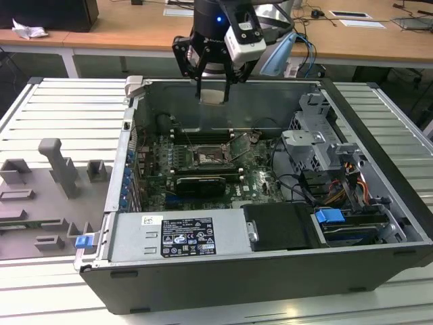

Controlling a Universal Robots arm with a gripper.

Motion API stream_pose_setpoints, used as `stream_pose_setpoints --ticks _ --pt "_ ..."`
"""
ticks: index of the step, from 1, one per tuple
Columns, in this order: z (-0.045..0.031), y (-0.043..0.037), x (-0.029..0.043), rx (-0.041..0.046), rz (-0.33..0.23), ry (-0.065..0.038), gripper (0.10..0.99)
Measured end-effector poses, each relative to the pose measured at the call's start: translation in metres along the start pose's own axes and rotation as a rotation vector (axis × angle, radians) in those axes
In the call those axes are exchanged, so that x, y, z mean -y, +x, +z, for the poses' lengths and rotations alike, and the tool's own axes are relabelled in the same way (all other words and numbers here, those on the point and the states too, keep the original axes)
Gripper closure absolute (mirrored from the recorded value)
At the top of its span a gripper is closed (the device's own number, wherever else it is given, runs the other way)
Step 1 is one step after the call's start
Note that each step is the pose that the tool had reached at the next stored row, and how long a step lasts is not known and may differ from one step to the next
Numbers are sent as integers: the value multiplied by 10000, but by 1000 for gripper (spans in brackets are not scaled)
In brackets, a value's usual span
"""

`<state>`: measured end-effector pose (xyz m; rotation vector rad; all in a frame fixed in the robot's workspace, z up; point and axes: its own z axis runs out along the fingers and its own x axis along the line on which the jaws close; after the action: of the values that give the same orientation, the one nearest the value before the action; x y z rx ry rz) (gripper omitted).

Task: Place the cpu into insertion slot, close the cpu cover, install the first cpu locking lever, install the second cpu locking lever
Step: 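Place the cpu into insertion slot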

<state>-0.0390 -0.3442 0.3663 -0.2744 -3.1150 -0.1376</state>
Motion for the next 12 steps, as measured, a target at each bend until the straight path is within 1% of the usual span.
stream_pose_setpoints --ticks 3,10,12 --pt "6 0 1 42 449 5 561" --pt "14 0 1 104 1042 49 561" --pt "16 0 2 134 1321 74 561"
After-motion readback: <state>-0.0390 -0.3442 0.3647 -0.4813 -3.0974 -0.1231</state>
